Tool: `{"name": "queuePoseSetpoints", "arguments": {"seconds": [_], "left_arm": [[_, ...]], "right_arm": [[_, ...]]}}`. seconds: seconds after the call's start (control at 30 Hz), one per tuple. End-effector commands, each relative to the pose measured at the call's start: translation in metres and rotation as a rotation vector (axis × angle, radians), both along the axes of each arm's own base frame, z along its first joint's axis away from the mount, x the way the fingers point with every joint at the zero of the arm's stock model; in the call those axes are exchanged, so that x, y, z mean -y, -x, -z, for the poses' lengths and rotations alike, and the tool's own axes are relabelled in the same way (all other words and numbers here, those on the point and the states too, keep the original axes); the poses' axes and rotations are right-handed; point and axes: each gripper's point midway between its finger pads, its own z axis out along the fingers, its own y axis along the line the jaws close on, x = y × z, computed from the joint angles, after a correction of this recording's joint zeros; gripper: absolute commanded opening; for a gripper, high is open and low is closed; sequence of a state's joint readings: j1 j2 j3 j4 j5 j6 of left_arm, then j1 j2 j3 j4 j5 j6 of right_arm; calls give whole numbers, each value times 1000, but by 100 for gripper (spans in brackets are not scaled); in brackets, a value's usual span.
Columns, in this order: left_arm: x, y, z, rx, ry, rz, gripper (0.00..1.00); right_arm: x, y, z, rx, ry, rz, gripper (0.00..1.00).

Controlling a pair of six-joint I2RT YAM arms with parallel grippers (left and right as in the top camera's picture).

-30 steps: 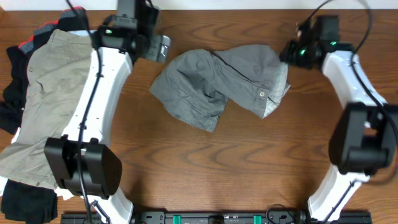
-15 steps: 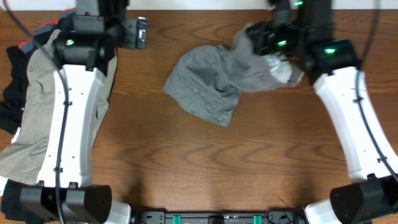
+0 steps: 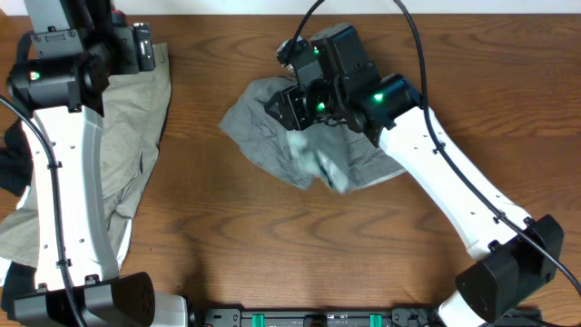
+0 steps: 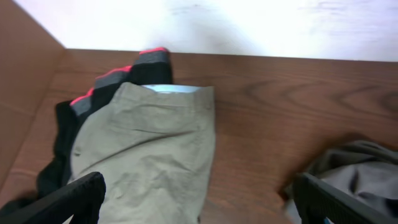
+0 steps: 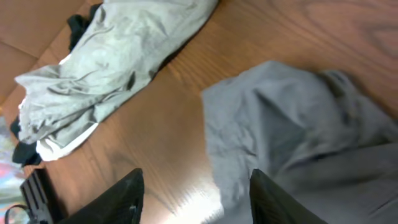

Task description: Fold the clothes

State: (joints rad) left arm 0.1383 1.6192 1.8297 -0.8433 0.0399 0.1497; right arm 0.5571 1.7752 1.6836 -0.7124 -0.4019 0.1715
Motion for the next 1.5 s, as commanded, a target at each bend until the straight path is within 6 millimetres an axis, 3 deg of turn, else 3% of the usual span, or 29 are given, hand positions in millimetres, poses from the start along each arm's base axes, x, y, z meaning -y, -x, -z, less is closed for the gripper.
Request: {"name": "queuePoseSetpoints", "arguments": {"seconds": [0.0, 0.17, 0.23, 0.37, 0.5, 0.6, 0.8, 1.07, 1.27, 1.47], "left_arm": [[21, 5, -14, 28, 61, 65, 97], [67, 19, 12, -97, 145, 195, 96], [85, 23, 22, -147, 159, 239, 96], [138, 36, 52, -280, 146, 370, 96], [185, 51, 88, -424, 116, 499, 96], [212, 58, 113, -510, 102, 558, 97], [258, 71, 148, -608, 71, 653, 98], [298, 98, 153, -644, 36, 760, 98], [324, 116, 178, -758, 124, 731, 98], [331, 115, 224, -868, 131, 650, 98]], "right_arm": [[37, -19, -14, 17, 3, 97, 54], [114, -34, -10, -69, 38, 269, 59], [145, -38, -2, -118, 57, 339, 66], [213, -42, 14, -215, 93, 496, 71], [267, -44, 23, -261, 99, 612, 72], [290, -41, 32, -289, 104, 659, 72], [310, -27, 67, -369, 137, 697, 74], [312, -2, 118, -476, 182, 704, 74], [311, 5, 130, -499, 187, 702, 74], [311, 4, 130, -496, 187, 702, 74]]}}
